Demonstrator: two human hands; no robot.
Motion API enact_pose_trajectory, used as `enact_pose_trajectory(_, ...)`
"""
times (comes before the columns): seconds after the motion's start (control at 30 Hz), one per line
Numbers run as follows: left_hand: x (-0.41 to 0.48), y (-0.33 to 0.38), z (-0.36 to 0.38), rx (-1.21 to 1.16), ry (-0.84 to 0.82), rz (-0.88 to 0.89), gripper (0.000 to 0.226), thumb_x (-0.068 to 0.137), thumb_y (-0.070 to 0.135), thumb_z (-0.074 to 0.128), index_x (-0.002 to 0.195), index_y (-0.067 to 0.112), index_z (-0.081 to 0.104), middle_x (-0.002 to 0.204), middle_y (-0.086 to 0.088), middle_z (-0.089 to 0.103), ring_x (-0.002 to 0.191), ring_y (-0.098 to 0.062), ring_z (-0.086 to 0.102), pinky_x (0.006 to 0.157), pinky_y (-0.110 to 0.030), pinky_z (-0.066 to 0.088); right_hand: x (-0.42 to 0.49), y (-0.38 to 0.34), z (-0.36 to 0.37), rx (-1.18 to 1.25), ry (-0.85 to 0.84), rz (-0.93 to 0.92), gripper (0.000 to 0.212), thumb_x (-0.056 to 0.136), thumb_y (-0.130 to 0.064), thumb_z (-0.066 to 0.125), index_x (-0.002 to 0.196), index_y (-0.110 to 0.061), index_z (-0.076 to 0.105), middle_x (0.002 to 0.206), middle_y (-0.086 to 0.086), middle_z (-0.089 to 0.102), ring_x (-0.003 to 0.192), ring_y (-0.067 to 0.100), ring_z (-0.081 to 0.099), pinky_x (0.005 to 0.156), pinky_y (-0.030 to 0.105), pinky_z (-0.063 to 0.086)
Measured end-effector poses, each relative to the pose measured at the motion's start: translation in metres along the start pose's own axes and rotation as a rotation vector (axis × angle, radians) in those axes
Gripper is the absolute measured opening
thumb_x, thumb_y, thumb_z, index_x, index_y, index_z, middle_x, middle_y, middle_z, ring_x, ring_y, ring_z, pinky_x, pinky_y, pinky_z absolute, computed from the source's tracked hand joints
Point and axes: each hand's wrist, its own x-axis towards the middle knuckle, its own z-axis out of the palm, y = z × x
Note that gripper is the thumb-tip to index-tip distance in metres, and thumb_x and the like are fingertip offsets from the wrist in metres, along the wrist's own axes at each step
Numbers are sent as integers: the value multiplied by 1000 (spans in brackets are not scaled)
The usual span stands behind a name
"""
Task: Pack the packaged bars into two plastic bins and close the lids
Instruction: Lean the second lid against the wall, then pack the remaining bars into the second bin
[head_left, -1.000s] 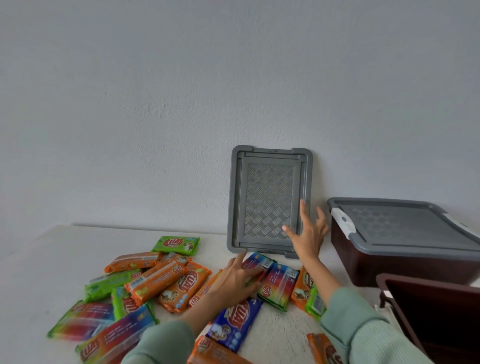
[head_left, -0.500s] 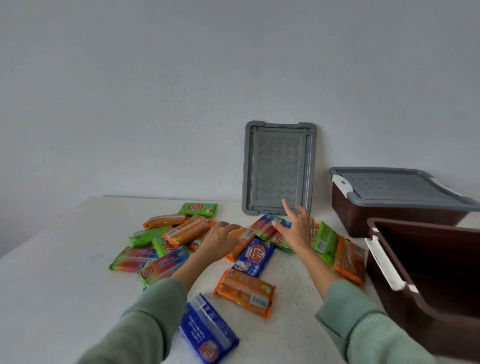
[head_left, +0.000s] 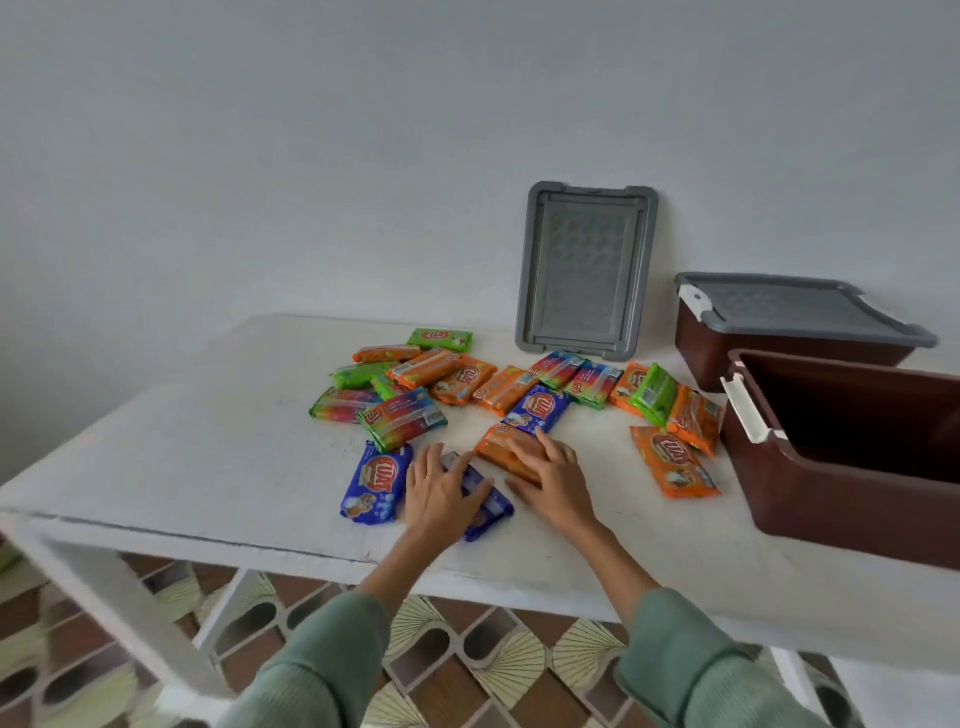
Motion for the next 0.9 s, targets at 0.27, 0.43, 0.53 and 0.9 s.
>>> enact_pose_trajectory(0.27,-20,13,-1,41,-169,-15,59,96,50,29,149,32,8,157,-10,-7,145,-29,-9,118,-41,2,-36,2,-4,-97,130,-63,48,92,-31,53,139,-28,43,144,7,42,124,25,41,100,32,38)
enact_pose_trajectory(0.43,-23,22,-4,40,-167,-84,51,97,44,33,145,37,19,155,-12,-19,142,-36,-17,116,-48,-2,-51,12,-9,-155,229,-50,44,68,-35,79,109,-22,70,106,11,70,91,26,66,80,41,54)
enact_pose_trajectory(0.53,-27,50,1,29,-144,-296,58,92,57,35,145,40,18,152,-19,-24,141,-42,-14,115,-50,1,-49,14,-18,-74,206,-42,46,77,-42,70,118,-20,65,125,14,60,113,29,55,96,42,47)
enact_pose_trajectory(0.9,-17,72,-2,-69,-59,-539,62,83,37,64,138,38,36,146,-15,20,136,-36,20,106,-46,31,-2,-3,-38,-82,-226,31,53,88,-31,61,137,-24,44,136,9,47,124,27,40,96,34,45)
